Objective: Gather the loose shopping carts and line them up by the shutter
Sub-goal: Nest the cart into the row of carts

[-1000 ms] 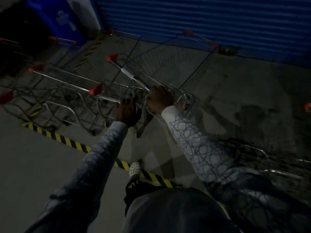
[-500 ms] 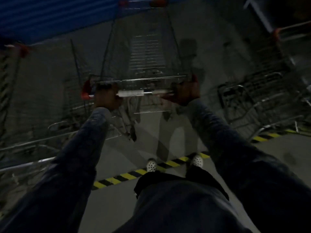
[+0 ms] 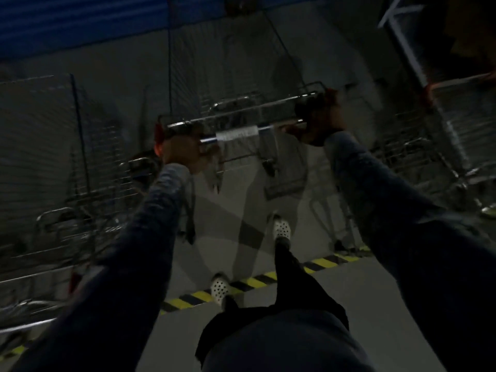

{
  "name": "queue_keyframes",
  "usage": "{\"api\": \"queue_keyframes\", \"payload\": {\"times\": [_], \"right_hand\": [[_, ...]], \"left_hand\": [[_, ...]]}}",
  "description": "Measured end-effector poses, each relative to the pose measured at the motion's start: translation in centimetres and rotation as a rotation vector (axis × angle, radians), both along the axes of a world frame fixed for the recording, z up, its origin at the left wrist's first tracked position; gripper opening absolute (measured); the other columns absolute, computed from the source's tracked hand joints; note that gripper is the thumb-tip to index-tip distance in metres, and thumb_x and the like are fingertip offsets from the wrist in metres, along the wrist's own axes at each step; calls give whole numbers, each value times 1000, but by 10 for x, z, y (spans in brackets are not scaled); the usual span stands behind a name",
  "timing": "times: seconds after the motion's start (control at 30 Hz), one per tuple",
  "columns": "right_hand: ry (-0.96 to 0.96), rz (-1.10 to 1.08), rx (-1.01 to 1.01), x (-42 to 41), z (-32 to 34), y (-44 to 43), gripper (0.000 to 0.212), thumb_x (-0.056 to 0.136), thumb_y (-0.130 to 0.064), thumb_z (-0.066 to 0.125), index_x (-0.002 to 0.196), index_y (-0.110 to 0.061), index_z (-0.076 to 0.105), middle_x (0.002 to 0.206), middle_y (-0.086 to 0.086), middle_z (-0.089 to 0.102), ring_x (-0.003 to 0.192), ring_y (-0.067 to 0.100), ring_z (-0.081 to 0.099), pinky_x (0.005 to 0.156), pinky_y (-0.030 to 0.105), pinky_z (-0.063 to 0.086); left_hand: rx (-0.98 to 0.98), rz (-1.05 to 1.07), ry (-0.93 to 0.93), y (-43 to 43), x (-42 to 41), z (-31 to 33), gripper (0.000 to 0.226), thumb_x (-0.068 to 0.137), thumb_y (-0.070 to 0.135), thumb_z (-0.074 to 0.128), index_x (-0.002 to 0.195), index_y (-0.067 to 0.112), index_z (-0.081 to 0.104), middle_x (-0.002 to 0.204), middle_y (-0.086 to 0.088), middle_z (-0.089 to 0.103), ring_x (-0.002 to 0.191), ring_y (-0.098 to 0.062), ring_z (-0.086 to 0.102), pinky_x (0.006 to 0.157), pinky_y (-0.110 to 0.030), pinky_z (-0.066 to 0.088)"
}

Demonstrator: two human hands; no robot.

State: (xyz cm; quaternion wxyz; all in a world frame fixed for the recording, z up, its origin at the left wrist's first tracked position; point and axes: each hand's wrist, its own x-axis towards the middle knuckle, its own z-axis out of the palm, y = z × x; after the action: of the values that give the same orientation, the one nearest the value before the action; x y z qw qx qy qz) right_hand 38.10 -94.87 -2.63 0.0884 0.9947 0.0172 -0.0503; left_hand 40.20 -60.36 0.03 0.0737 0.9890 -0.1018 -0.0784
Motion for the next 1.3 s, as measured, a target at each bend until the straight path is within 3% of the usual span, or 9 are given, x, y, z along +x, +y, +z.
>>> {"api": "queue_keyframes", "payload": {"times": [0.2, 0.3, 0.43, 0.57, 0.87, 0.93, 1.03, 1.2, 1.3], "right_hand": [[-372, -99, 165, 134, -5, -17, 62, 85, -67, 53, 116, -18, 74, 125, 25, 66, 133, 46, 50, 116, 60, 29], [-489, -79, 264, 212, -18, -33, 57, 87, -60, 57, 108, -10, 73, 122, 26, 67, 133, 47, 49, 116, 51, 25], [-451, -61, 326, 289, -22, -58, 56, 92, -52, 46, 105, -5, 72, 116, 26, 68, 125, 51, 55, 112, 62, 32], [-314, -66, 337, 316, -14, -68, 65, 99, -55, 36, 144, -11, 54, 154, 20, 43, 146, 40, 33, 119, 58, 15], [-262, -117, 389, 239, -27, -59, 60, 101, -54, 36, 142, -13, 55, 156, 15, 43, 149, 34, 33, 116, 71, 12], [-273, -116, 426, 202, -27, -59, 60, 100, -51, 38, 142, -10, 52, 158, 17, 38, 149, 36, 31, 115, 72, 15], [-251, -148, 408, 136, -27, -60, 67, 96, -50, 48, 145, -5, 49, 157, 23, 39, 147, 40, 34, 113, 78, 14], [-203, -157, 293, 36, -38, -72, 64, 88, -54, 62, 131, -7, 61, 141, 23, 56, 135, 39, 50, 105, 79, 18], [-142, -221, 238, -15, -55, -77, 55, 92, -43, 72, 134, -12, 56, 142, 17, 57, 135, 30, 50, 98, 80, 33]], "left_hand": [[-48, 138, -169, -53, 125, -28, 77, 99, 58, 40, 140, -6, 47, 144, -39, 40, 135, -58, 36, 113, -69, 23], [-50, 219, -121, -70, 190, -41, 89, 88, 37, 69, 153, -5, 25, 158, -34, 18, 147, -54, 11, 119, -61, 2], [9, 184, -93, -86, 257, -43, 113, 78, 29, 84, 158, 1, 9, 162, -29, 2, 151, -46, -3, 120, -54, -6], [50, 163, -109, -83, 283, -50, 121, 65, 35, 91, 159, 10, 18, 162, -24, 14, 150, -43, 8, 120, -53, -1], [-5, 249, 14, -88, 205, -35, 111, 76, 34, 84, 159, 6, 14, 162, -28, 8, 149, -48, 7, 120, -56, 4], [-26, 198, -23, -85, 170, -37, 98, 88, 62, 60, 154, -2, 26, 156, -37, 20, 142, -59, 19, 115, -69, 14], [-75, 57, 34, -71, 121, -56, 138, 65, 100, 5, 143, -5, 46, 141, -43, 41, 127, -68, 36, 101, -79, 27], [74, 99, 48, -87, 7, -29, 105, 74, 55, 62, 159, 13, 18, 161, -26, 17, 149, -48, 10, 119, -57, 11], [44, 64, -27, -73, -52, -31, 96, 82, 42, 74, 158, 17, 22, 159, -23, 24, 148, -46, 17, 116, -55, 17]]}}
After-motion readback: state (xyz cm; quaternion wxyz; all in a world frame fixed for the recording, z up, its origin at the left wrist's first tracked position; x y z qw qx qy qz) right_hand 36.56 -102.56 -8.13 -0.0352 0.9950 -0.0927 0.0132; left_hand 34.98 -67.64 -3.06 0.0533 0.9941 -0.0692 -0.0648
